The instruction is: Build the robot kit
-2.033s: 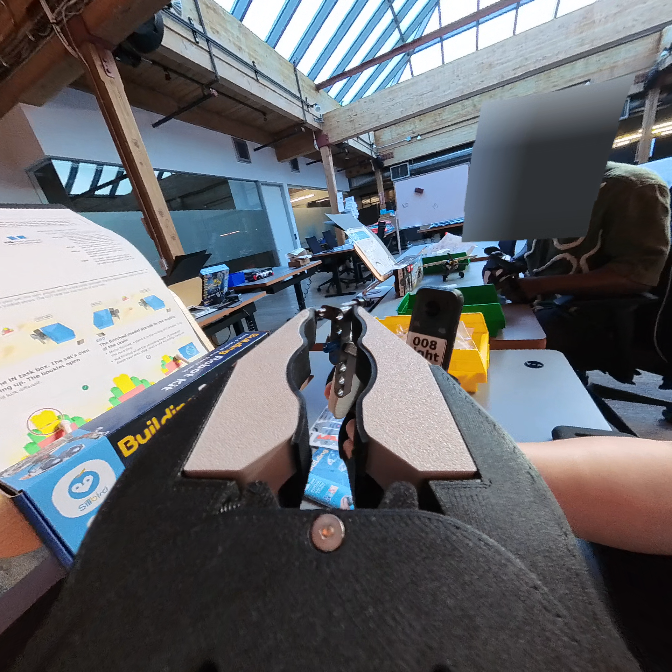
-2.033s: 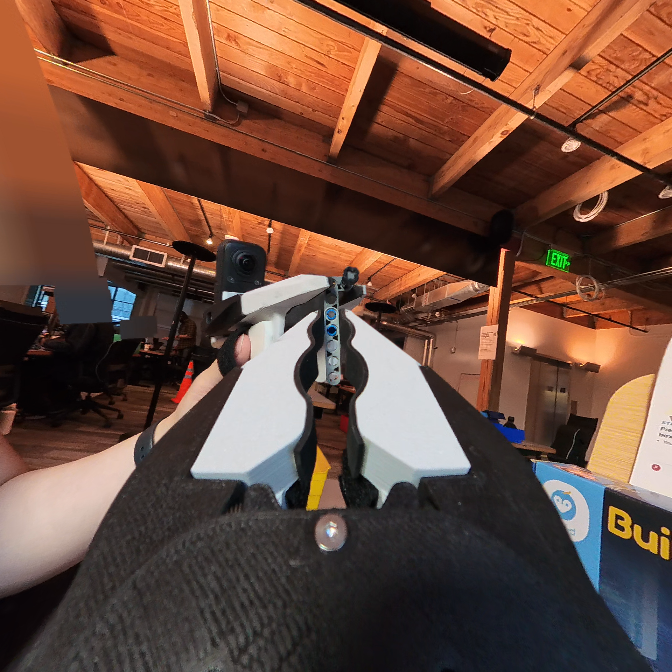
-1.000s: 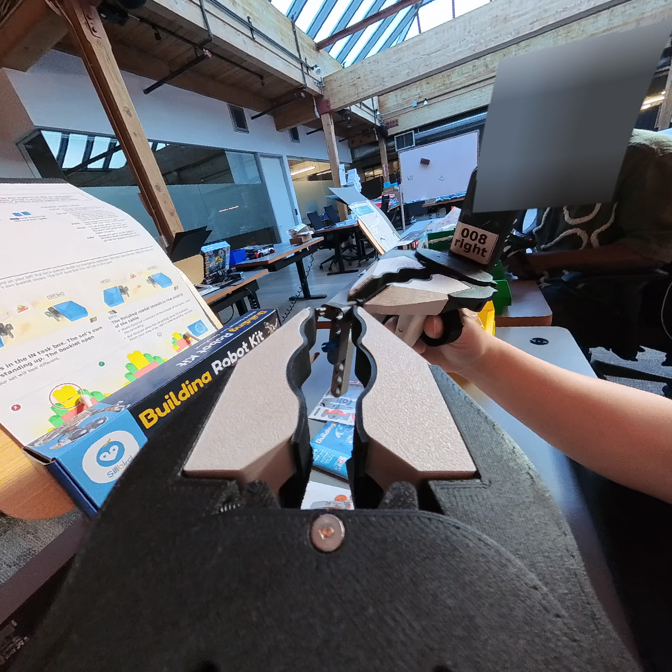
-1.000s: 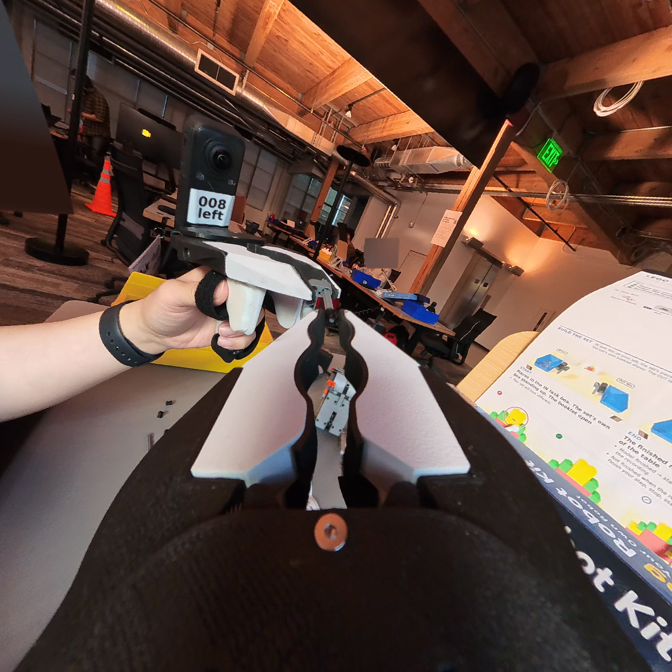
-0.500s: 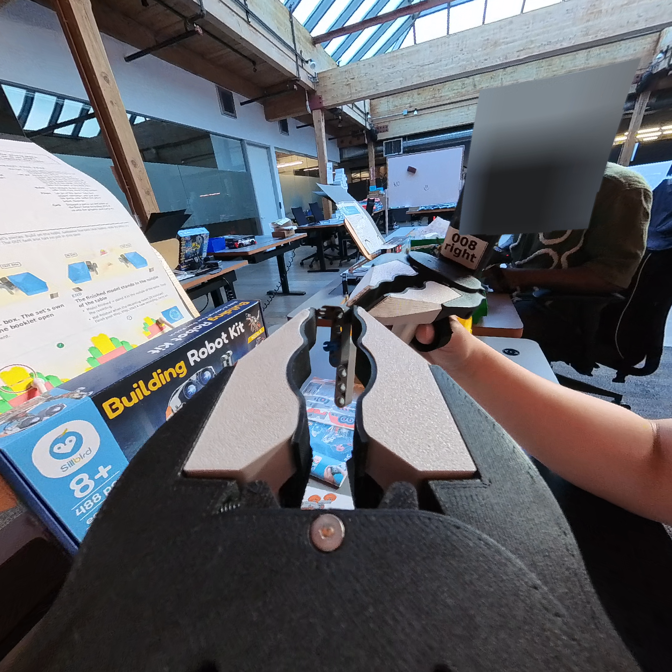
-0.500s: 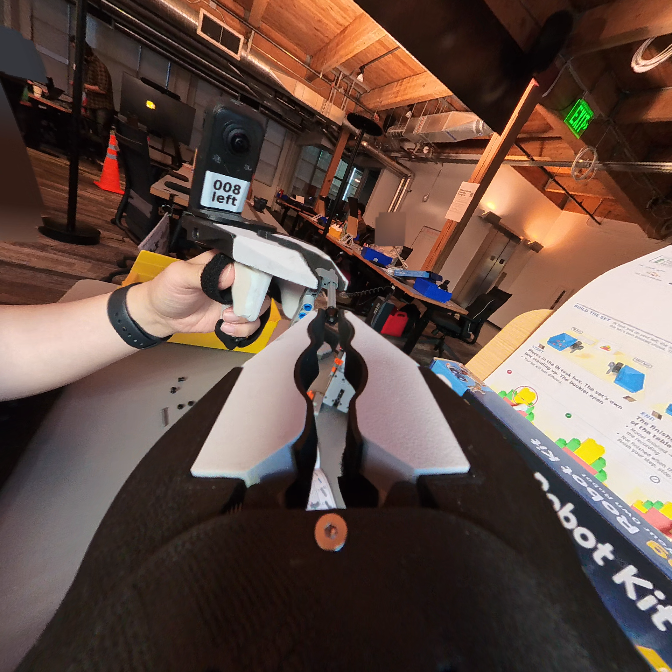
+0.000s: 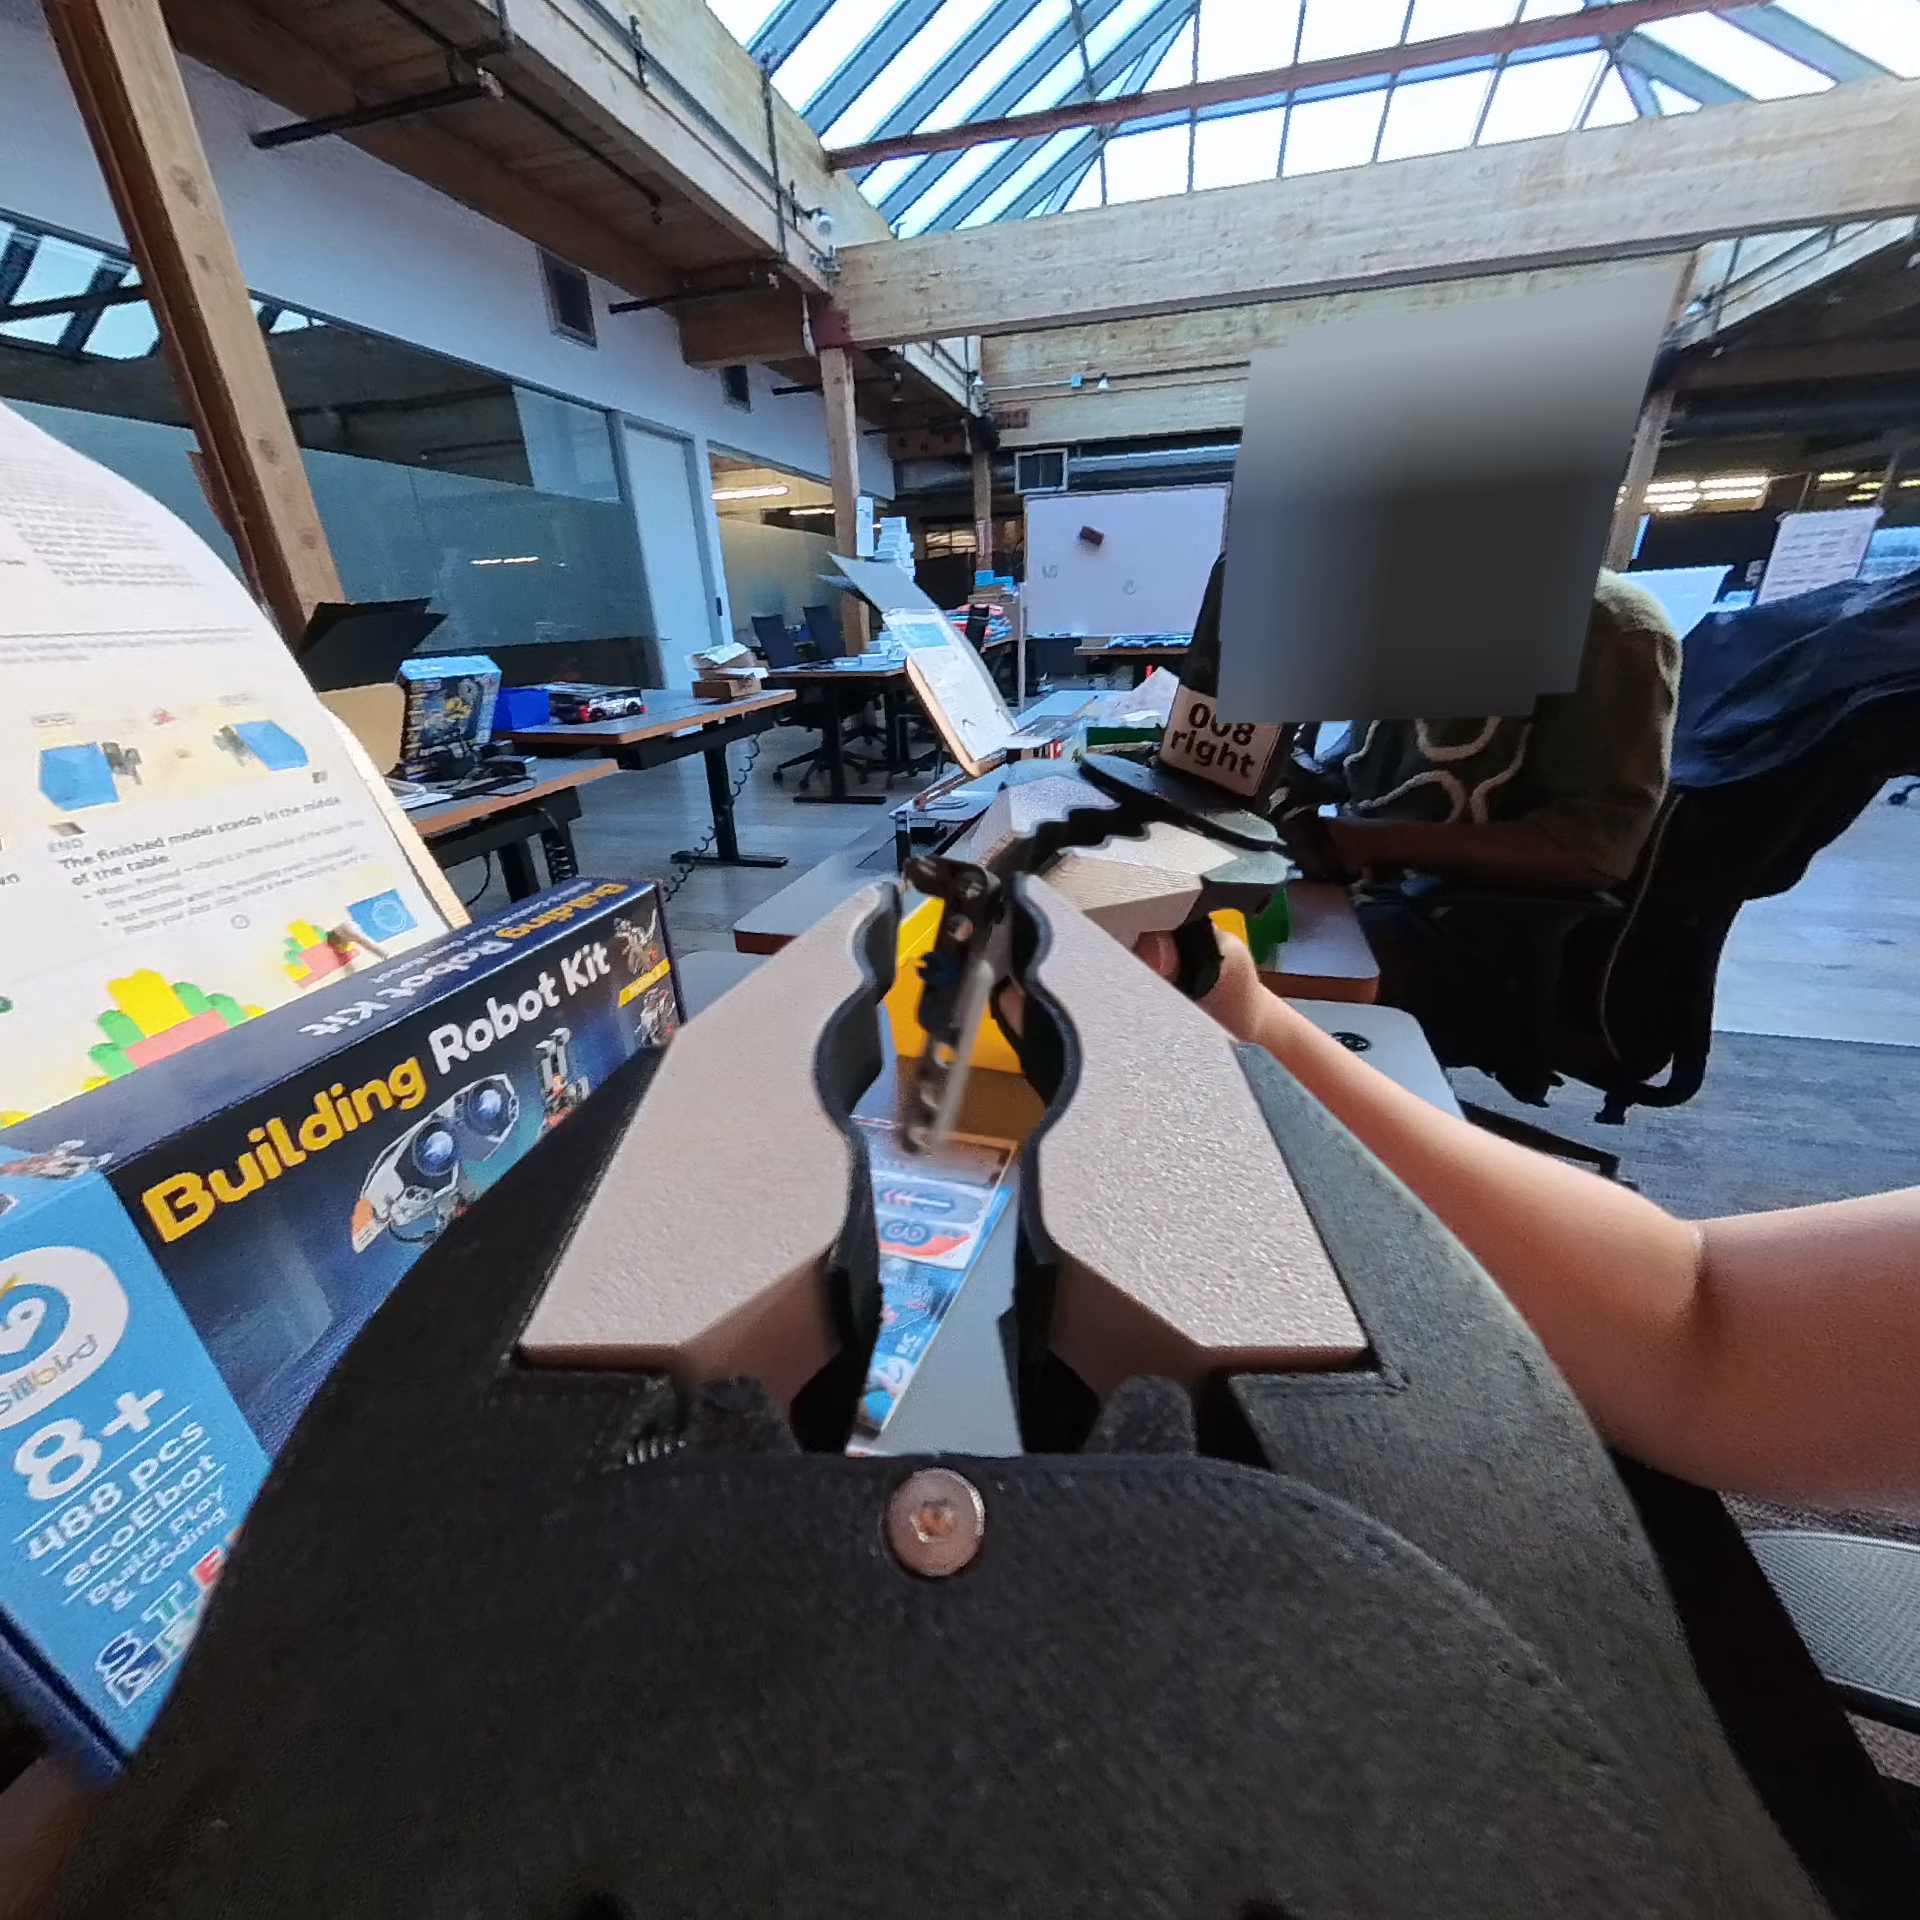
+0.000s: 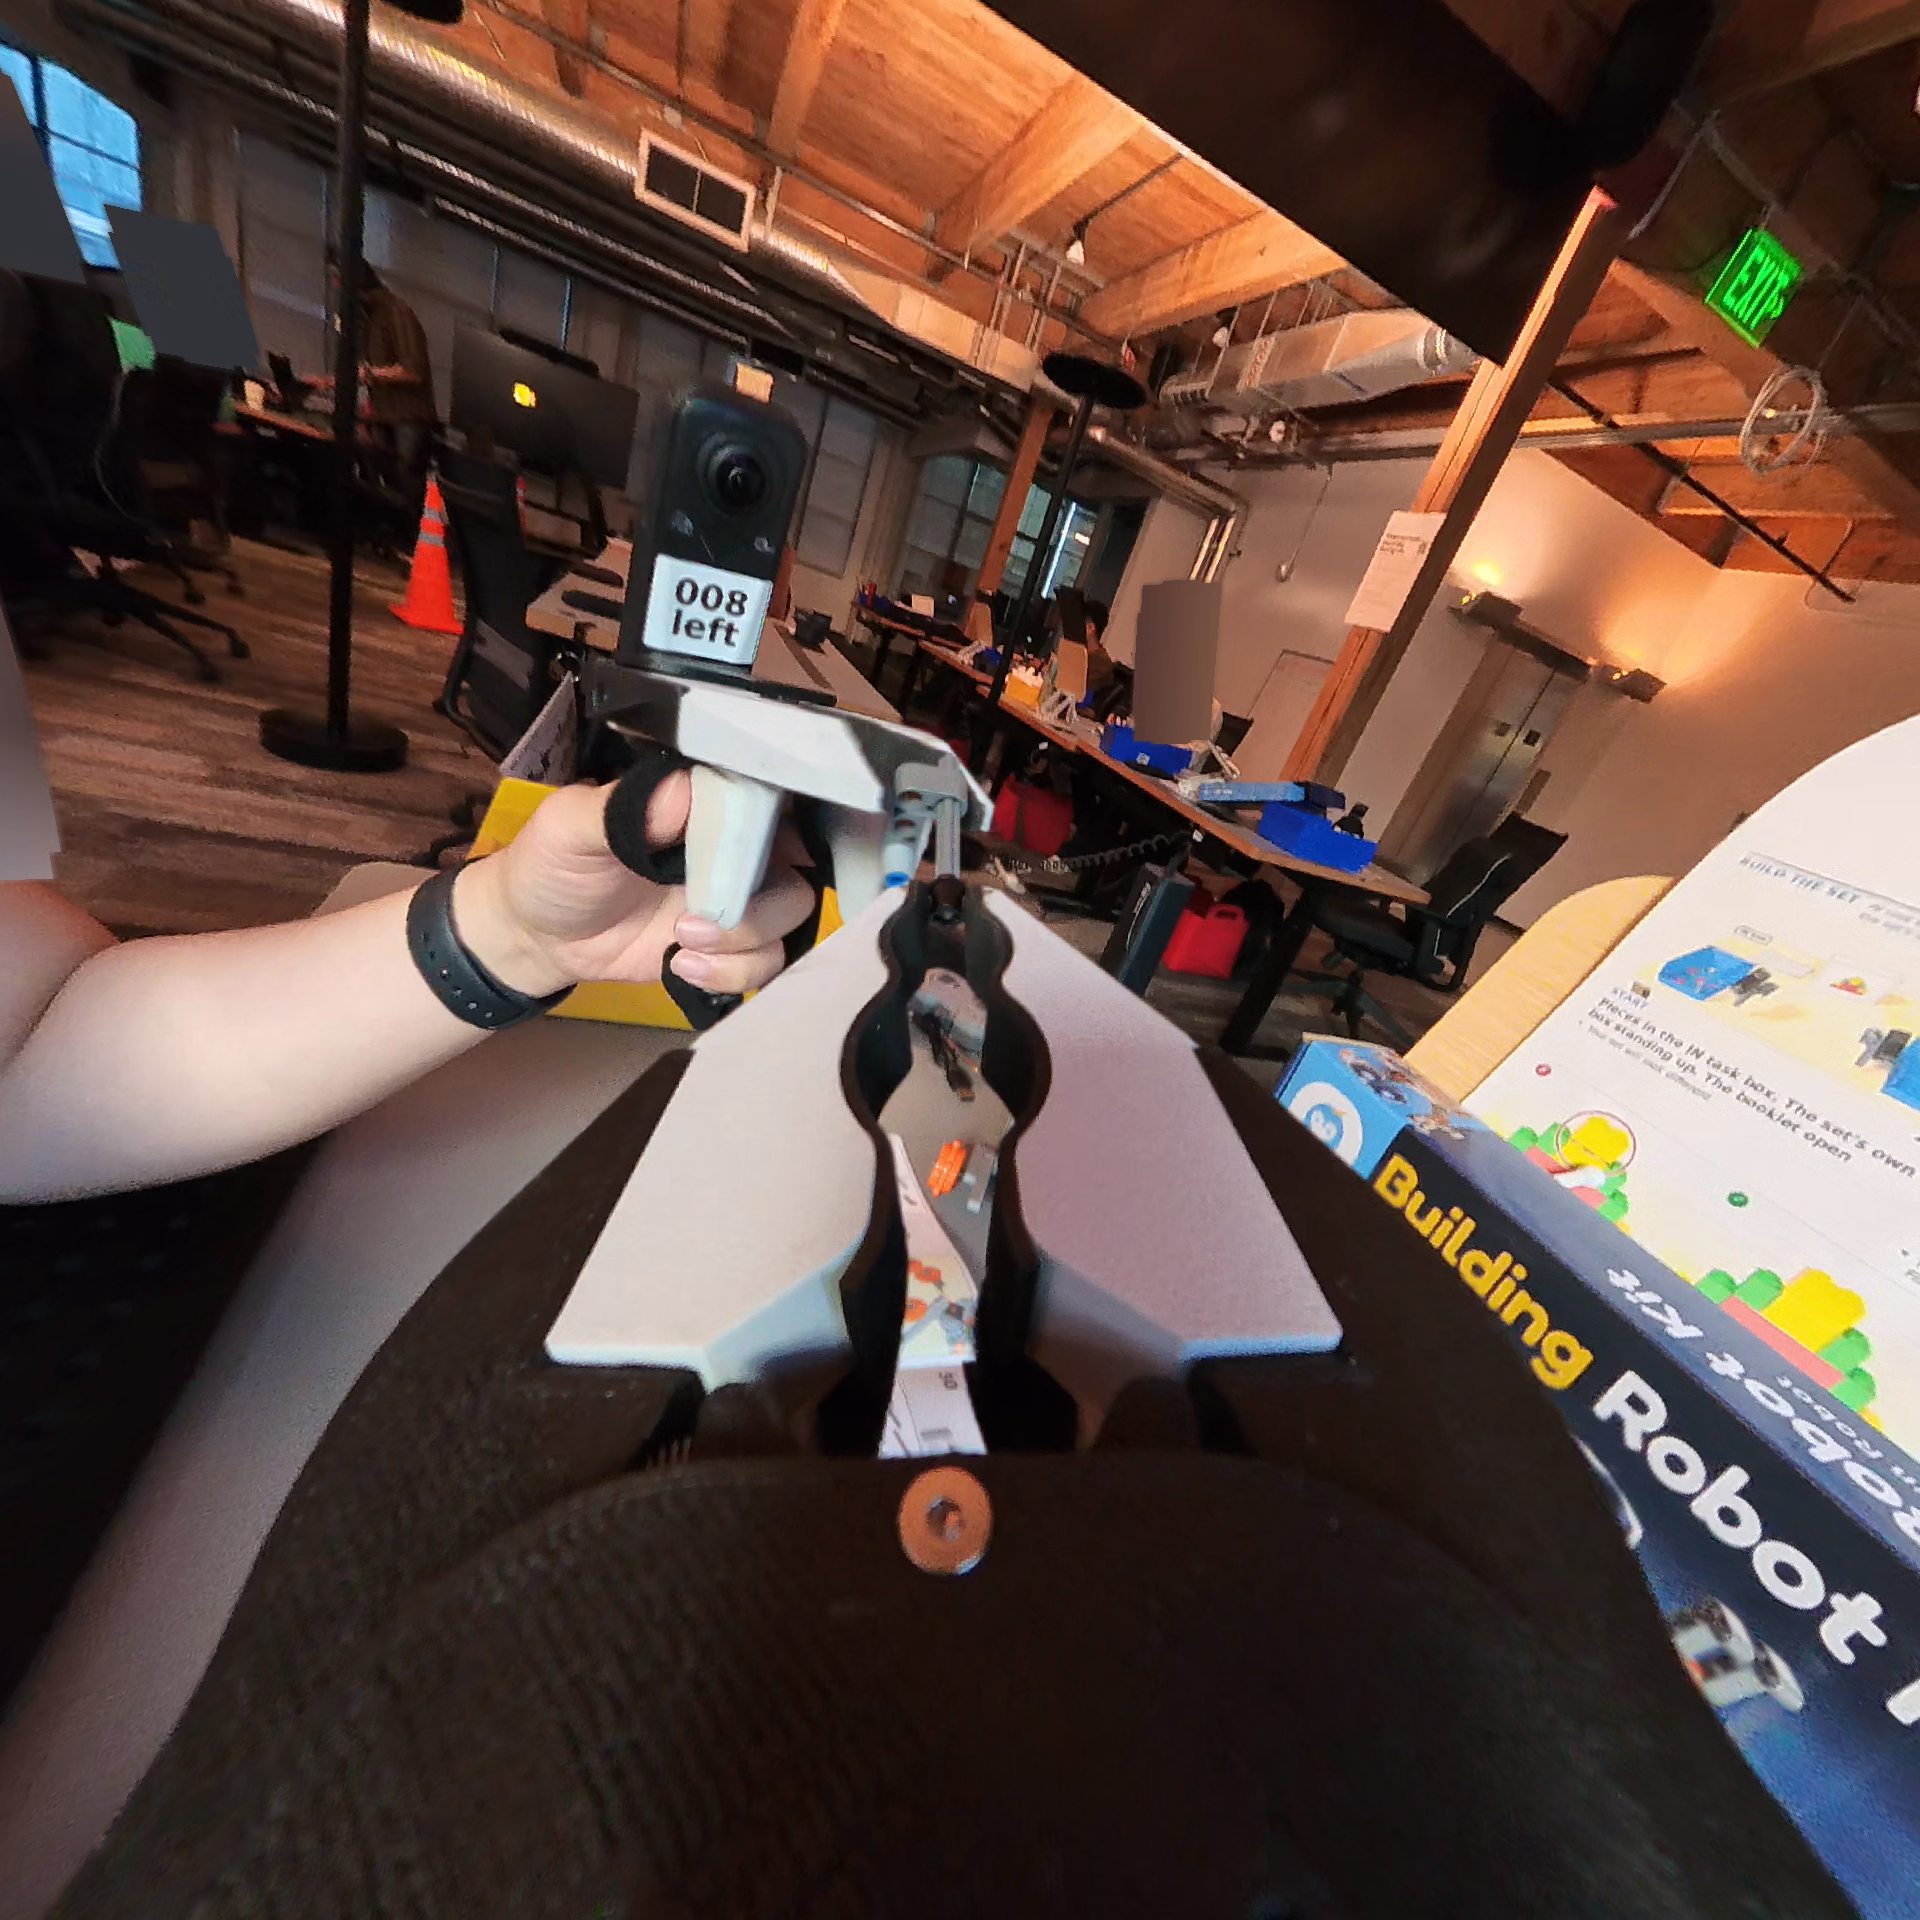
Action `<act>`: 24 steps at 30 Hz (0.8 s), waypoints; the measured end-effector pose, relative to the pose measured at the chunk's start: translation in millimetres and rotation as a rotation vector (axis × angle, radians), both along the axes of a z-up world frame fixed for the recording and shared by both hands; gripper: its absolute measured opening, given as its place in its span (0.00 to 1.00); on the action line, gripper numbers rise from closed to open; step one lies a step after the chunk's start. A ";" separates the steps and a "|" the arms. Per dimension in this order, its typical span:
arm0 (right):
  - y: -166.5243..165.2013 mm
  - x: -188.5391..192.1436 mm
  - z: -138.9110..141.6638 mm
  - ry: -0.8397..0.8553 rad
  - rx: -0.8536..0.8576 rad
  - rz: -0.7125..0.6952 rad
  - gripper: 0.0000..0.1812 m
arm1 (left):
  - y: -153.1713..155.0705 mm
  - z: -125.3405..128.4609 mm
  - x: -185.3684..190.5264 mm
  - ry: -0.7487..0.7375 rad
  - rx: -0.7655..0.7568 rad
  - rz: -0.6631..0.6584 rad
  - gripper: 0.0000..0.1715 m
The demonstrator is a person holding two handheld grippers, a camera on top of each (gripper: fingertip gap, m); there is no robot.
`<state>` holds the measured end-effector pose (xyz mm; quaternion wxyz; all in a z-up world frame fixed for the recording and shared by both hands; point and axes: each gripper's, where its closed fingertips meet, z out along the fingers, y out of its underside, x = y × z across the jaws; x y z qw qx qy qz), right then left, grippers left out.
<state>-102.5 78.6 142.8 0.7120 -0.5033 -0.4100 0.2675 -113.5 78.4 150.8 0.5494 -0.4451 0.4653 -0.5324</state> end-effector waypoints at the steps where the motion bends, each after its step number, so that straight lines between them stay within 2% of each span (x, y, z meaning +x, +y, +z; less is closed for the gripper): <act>1: -2.8 0.4 3.6 0.008 0.012 0.005 0.03 | -1.7 2.3 -1.7 -0.006 0.000 -0.003 0.16; 4: -11.1 -2.1 6.0 -0.019 0.015 0.026 0.03 | -6.7 1.5 -9.2 0.012 0.040 -0.029 0.22; 9: -22.8 -8.9 -2.6 -0.135 -0.003 0.046 0.03 | -30.3 0.4 -13.8 -0.025 0.056 -0.211 0.34; 13: -26.7 -2.7 -39.1 -0.432 -0.129 -0.052 0.03 | -34.6 -37.3 5.9 0.131 0.211 -0.171 0.42; 16: -35.3 6.8 -58.3 -0.624 -0.175 -0.142 0.03 | -45.4 -67.2 24.3 0.220 0.261 -0.219 0.36; 19: -41.5 13.3 -70.1 -0.732 -0.199 -0.189 0.03 | -56.6 -83.6 40.1 0.248 0.208 -0.300 0.20; 23: -42.3 17.5 -75.4 -0.747 -0.215 -0.179 0.03 | -58.5 -93.3 50.8 0.234 0.213 -0.310 0.08; 24: -41.2 20.4 -75.4 -0.731 -0.218 -0.173 0.03 | -56.0 -94.2 51.3 0.230 0.224 -0.293 0.08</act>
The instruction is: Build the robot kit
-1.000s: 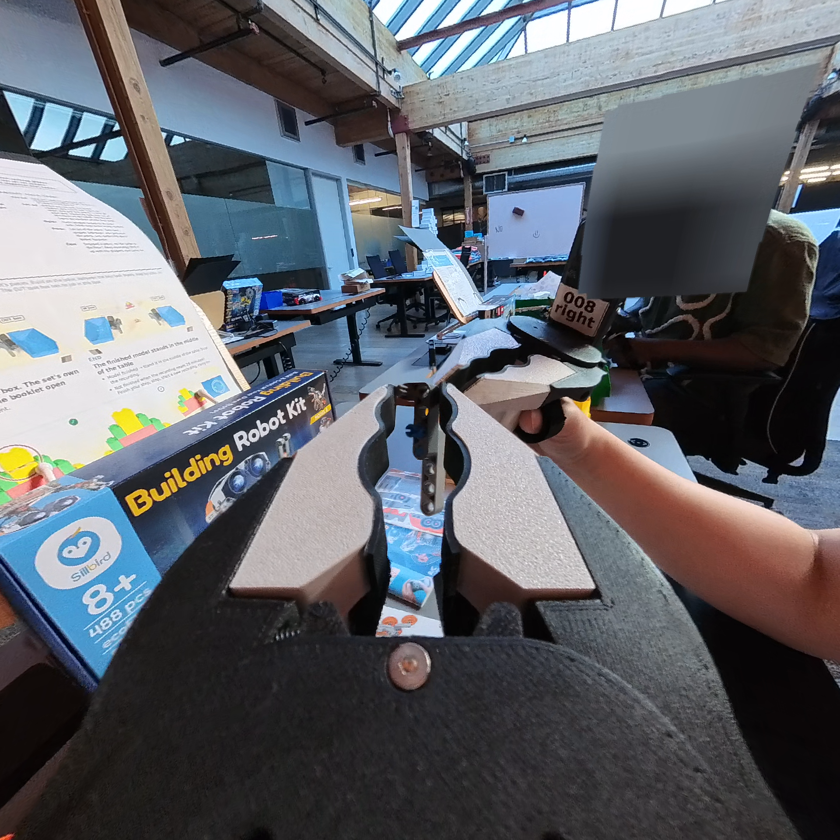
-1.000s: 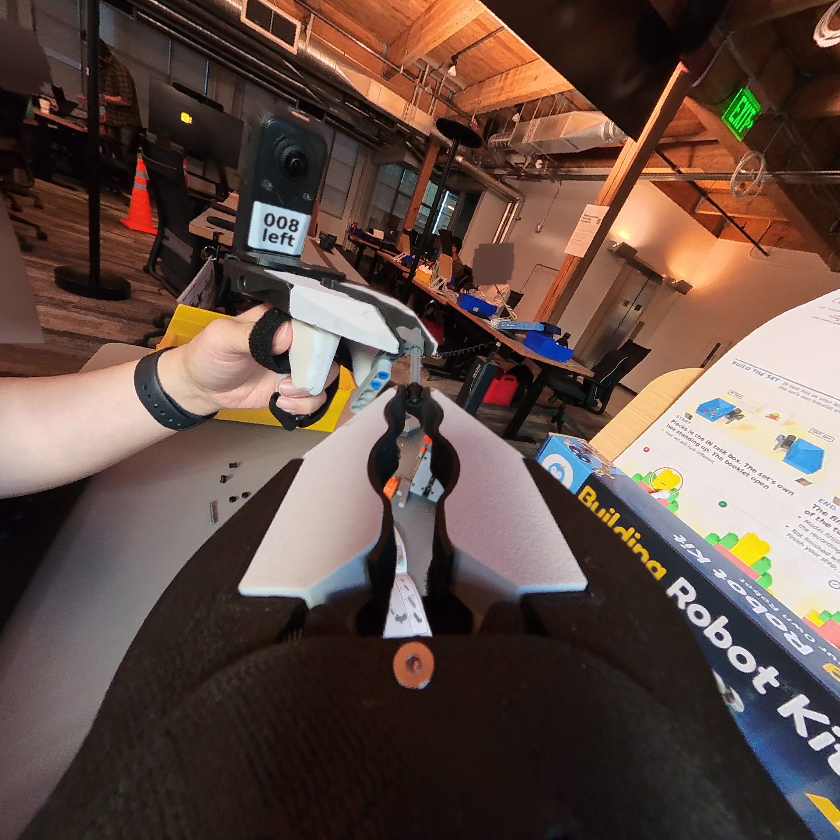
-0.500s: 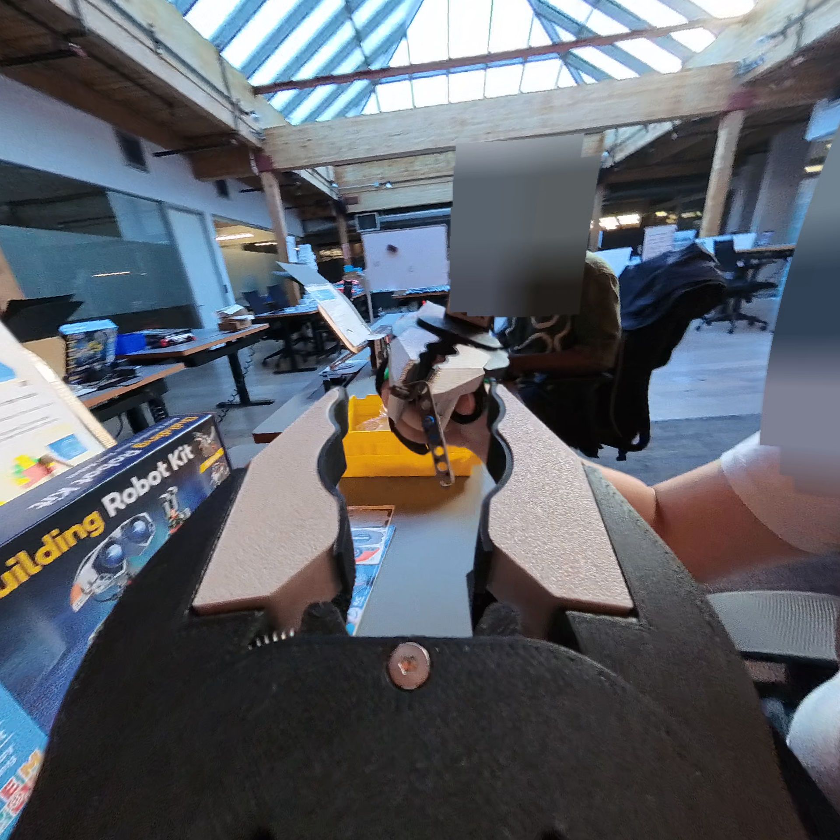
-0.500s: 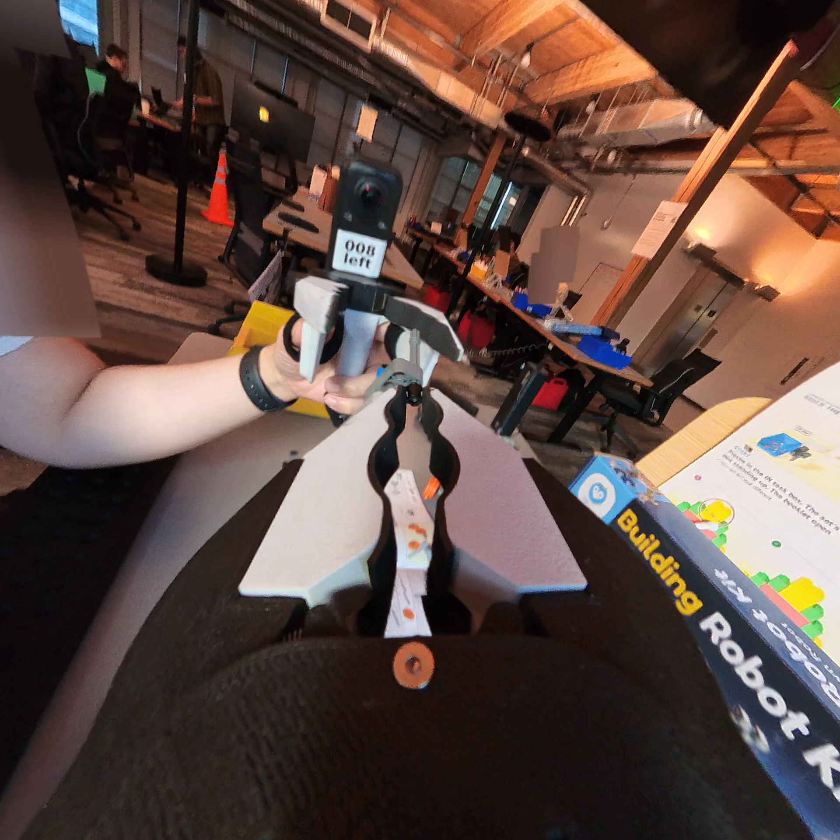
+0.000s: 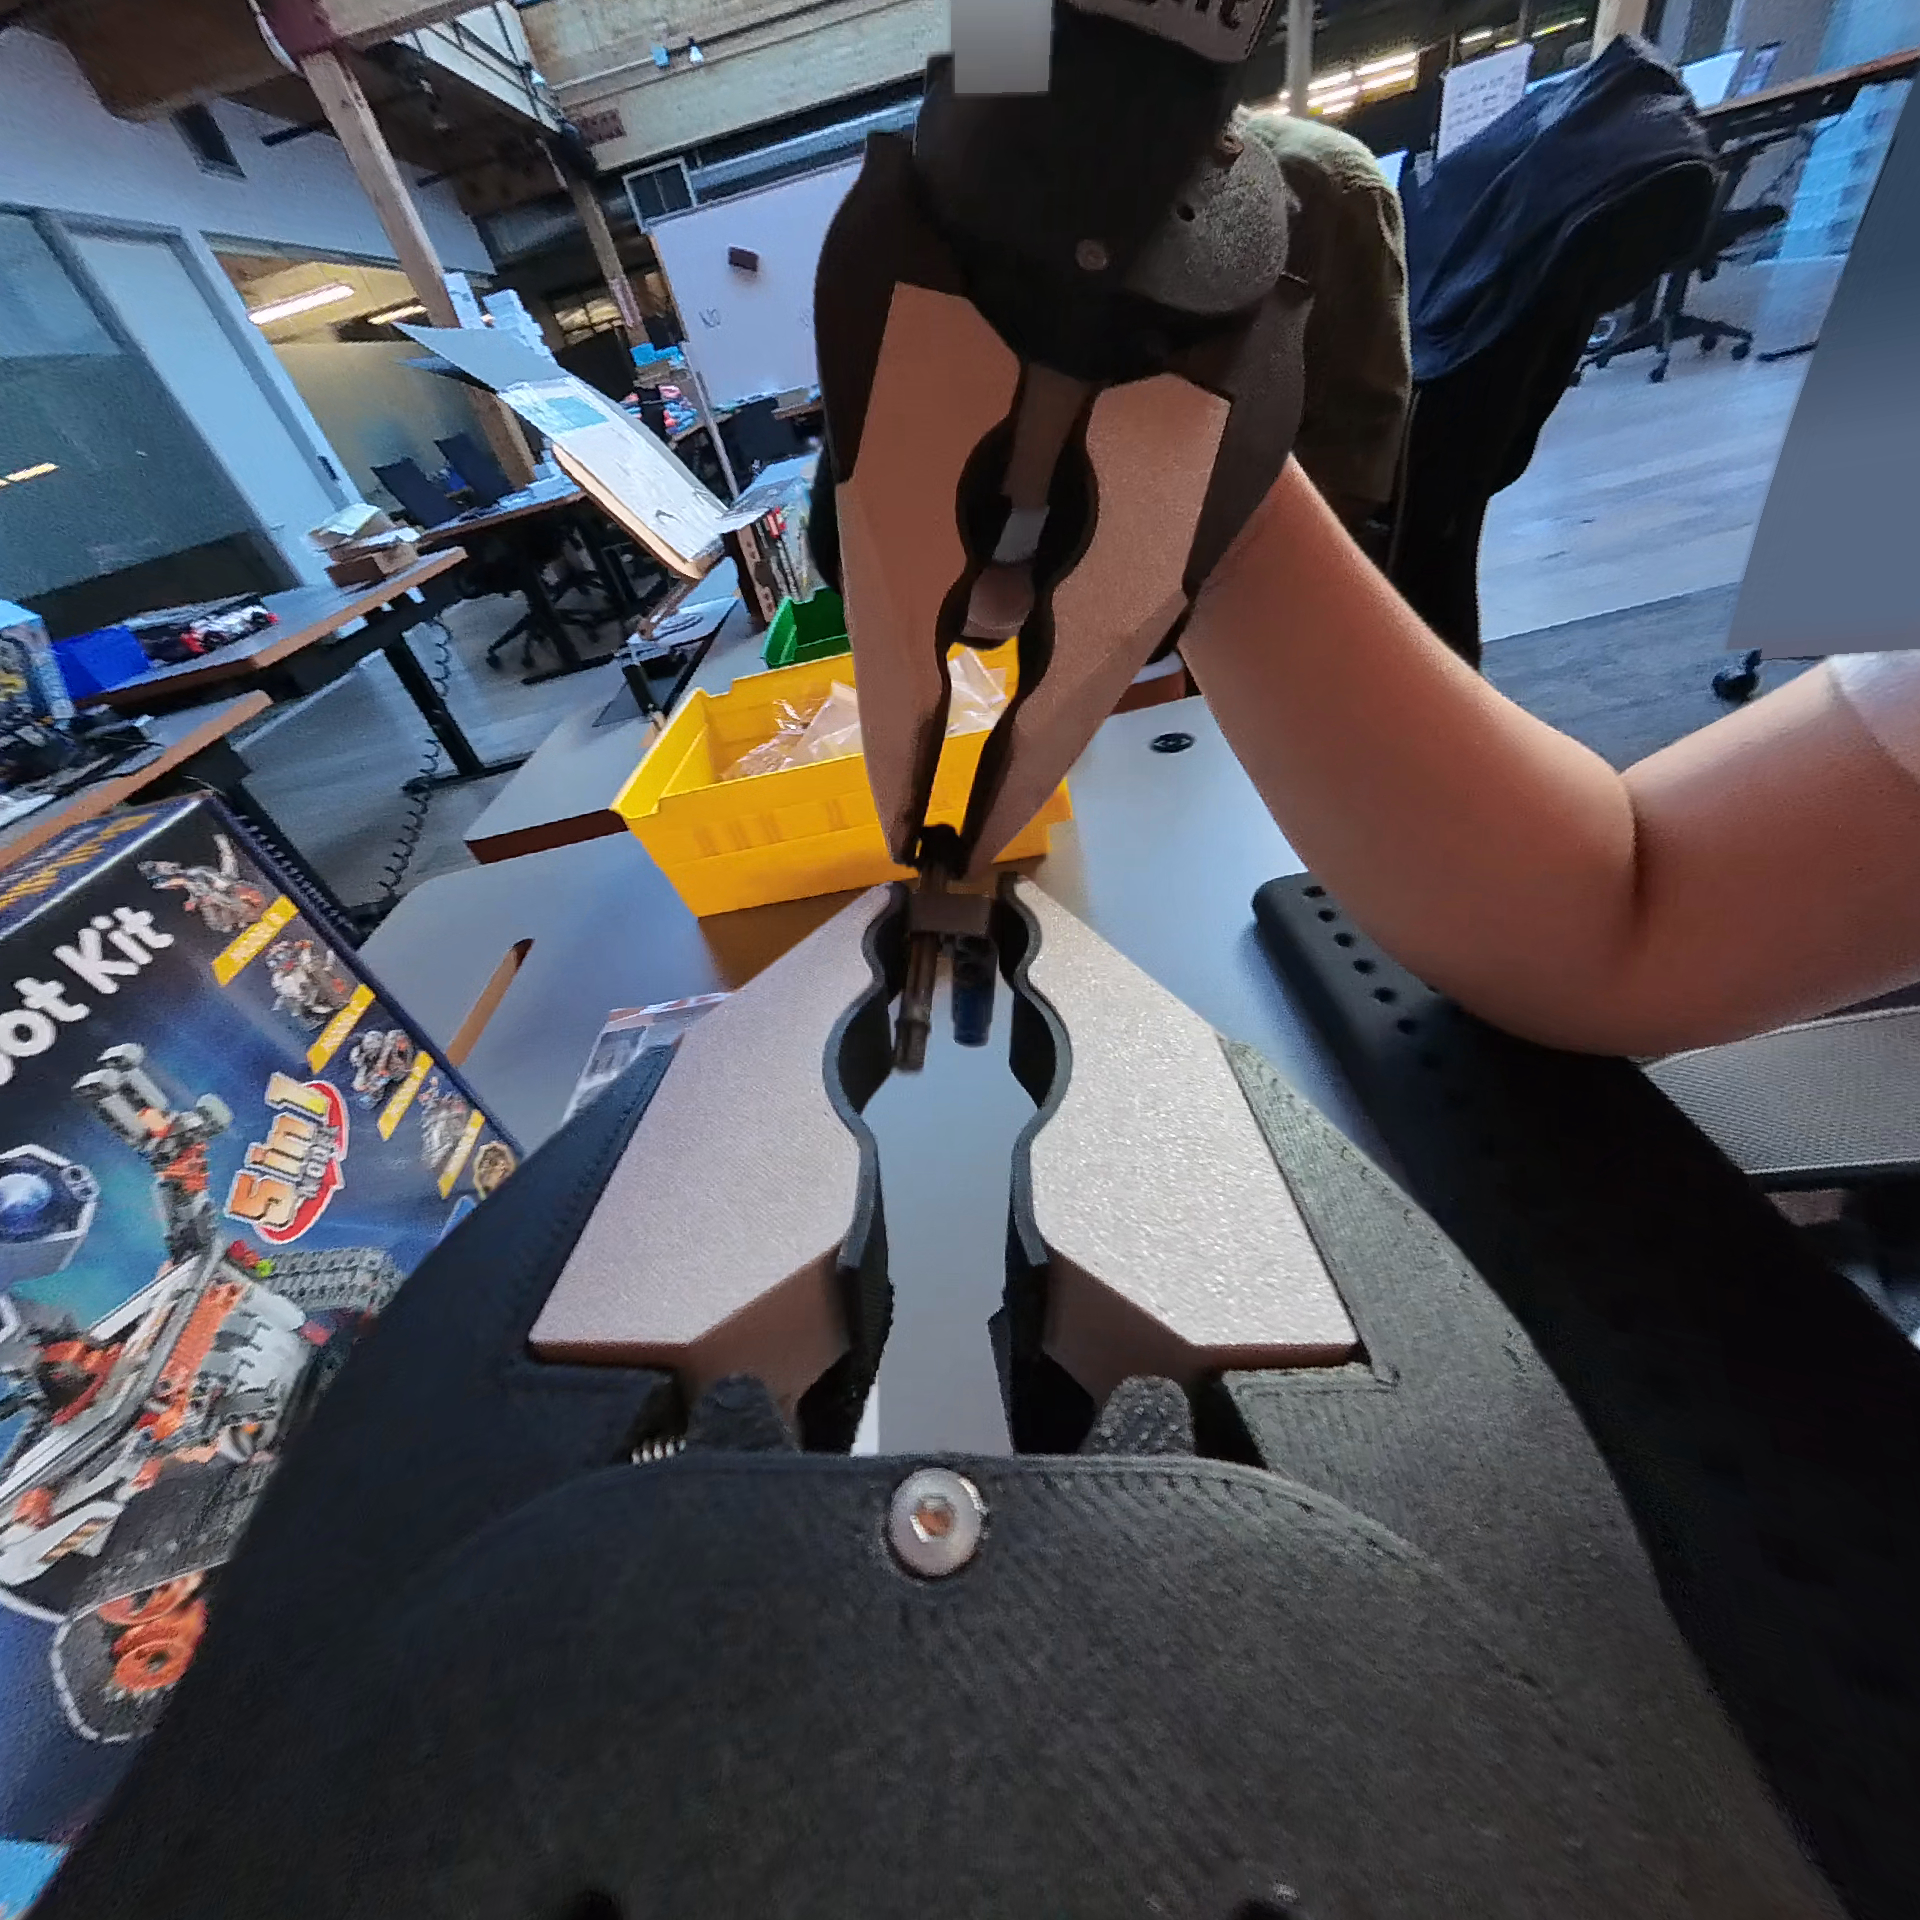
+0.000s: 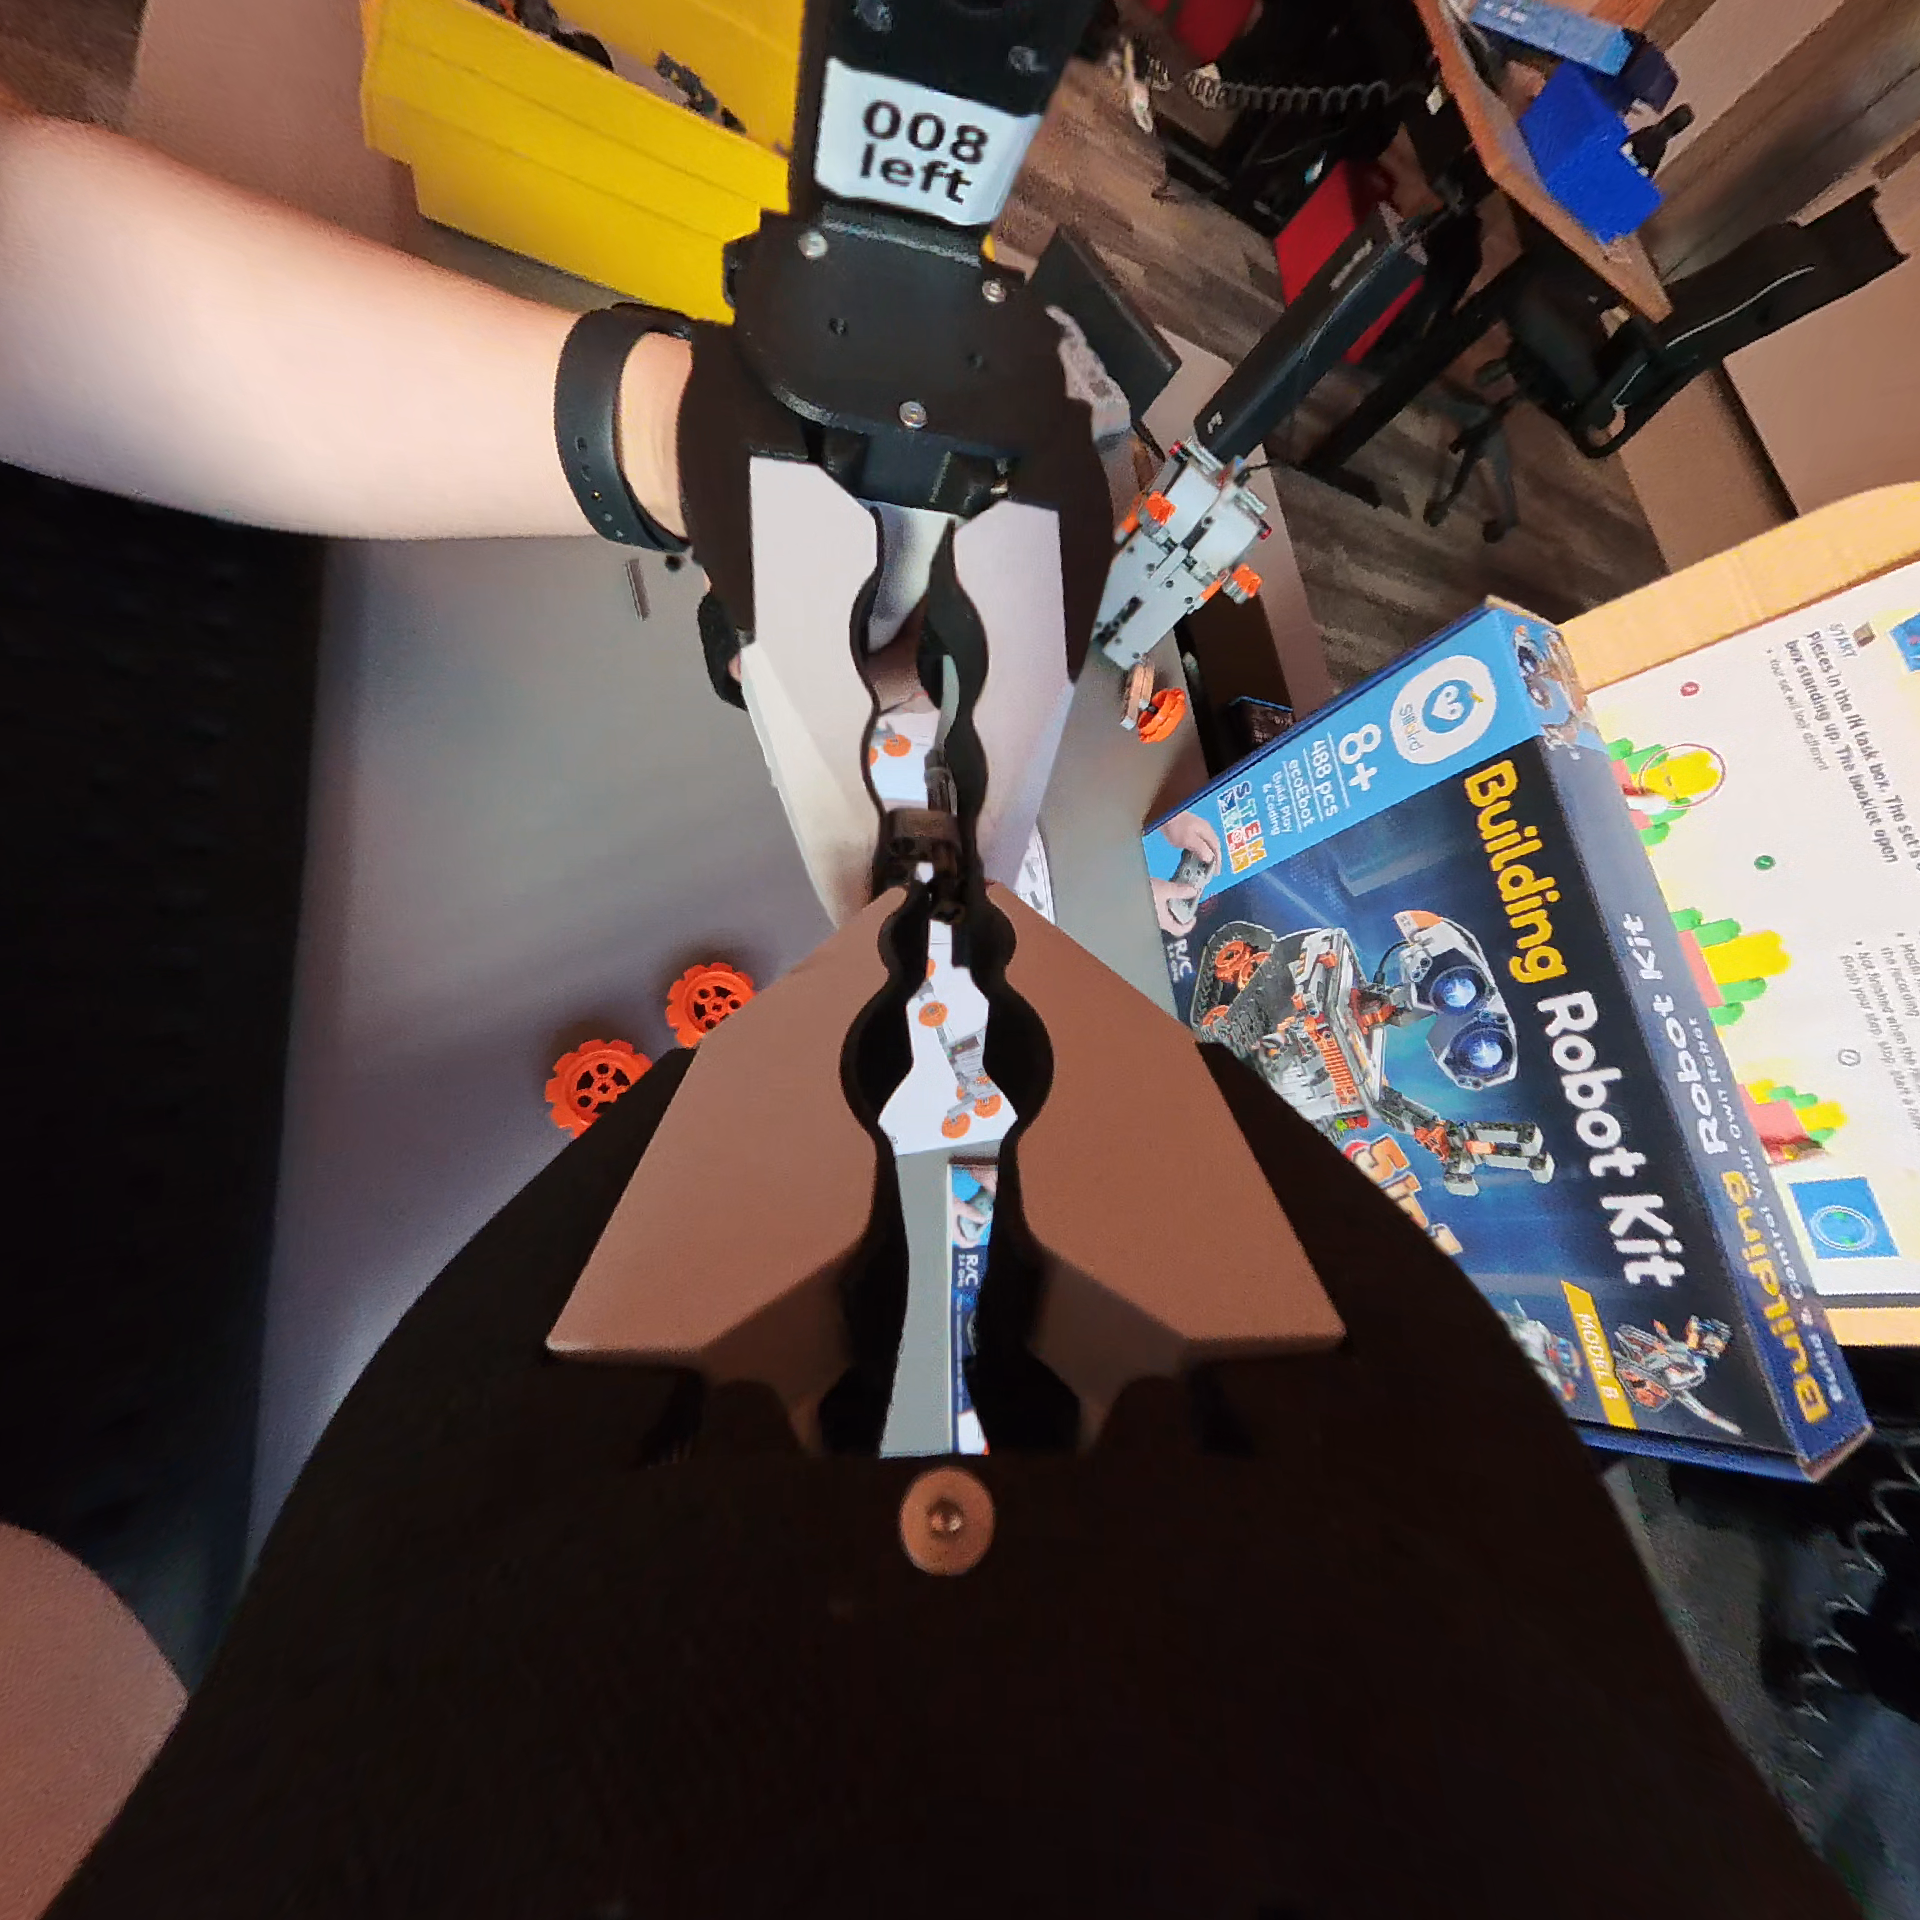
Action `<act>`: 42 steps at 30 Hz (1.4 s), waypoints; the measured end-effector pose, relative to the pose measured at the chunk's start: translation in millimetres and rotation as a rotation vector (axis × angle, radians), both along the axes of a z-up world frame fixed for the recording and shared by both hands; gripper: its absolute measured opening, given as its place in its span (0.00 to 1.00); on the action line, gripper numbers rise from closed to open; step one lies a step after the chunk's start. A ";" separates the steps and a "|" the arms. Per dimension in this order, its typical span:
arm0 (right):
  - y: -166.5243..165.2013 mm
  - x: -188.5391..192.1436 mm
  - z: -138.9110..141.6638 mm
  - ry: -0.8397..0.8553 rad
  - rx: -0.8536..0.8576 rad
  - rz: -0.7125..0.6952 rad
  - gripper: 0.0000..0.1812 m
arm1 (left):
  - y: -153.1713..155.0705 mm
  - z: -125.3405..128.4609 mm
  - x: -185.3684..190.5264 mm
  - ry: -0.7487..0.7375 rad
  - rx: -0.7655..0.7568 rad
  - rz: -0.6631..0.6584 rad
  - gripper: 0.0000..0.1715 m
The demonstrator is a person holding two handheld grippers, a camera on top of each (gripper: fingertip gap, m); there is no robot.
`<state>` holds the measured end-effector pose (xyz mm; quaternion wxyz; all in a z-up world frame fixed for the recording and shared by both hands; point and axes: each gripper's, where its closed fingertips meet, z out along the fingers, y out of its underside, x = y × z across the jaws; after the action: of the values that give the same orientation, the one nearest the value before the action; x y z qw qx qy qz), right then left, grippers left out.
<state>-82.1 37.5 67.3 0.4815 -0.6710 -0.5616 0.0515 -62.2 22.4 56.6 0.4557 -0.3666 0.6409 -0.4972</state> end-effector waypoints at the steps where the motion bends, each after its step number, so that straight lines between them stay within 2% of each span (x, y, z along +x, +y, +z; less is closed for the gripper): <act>1: 1.1 3.0 0.9 0.024 0.004 0.012 0.03 | 3.1 0.0 -0.3 -0.005 -0.002 0.013 0.08; 6: 8.9 19.3 5.6 0.278 -0.045 0.117 0.03 | 17.2 9.0 -7.5 -0.025 -0.072 0.045 0.07; 10: 19.5 31.6 3.9 0.396 -0.076 0.128 0.03 | 27.1 11.0 -14.0 -0.015 -0.084 0.079 0.14; 12: 20.7 32.3 3.4 0.396 -0.070 0.125 0.03 | 35.2 15.1 -19.9 -0.033 -0.096 0.102 0.13; 16: 17.0 26.8 1.5 0.339 -0.073 0.121 0.03 | 47.7 20.2 -26.9 -0.049 -0.142 0.133 0.05; 20: 14.1 20.7 -2.9 0.265 -0.069 0.112 0.03 | 36.6 11.9 -22.4 -0.006 -0.140 0.081 0.07; 22: 14.5 19.5 -4.9 0.254 -0.075 0.112 0.03 | 29.7 8.4 -20.4 0.015 -0.145 0.046 0.04; 24: 15.9 19.9 -7.7 0.253 -0.086 0.112 0.03 | 33.2 1.5 -17.5 0.047 -0.130 0.071 0.00; 27: 19.2 20.2 -9.4 0.272 -0.095 0.116 0.03 | 36.9 -0.4 -16.9 0.044 -0.129 0.085 0.02; 28: 19.5 19.8 -8.4 0.288 -0.099 0.124 0.03 | 39.3 1.2 -16.9 0.030 -0.135 0.095 0.09; 29: 19.3 19.3 -7.1 0.304 -0.103 0.132 0.03 | 40.8 1.3 -17.3 0.027 -0.138 0.100 0.10; 31: 19.6 18.9 -6.6 0.314 -0.102 0.140 0.03 | 37.0 -1.6 -18.9 0.046 -0.134 0.073 0.01; 42: 17.6 21.7 -11.0 0.259 -0.141 0.091 0.03 | 36.7 -11.7 -14.7 0.043 -0.157 0.043 0.01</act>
<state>-60.4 55.0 56.3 0.4990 -0.6647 -0.5194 0.1986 -76.9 59.2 44.9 0.4222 -0.4254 0.6018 -0.5278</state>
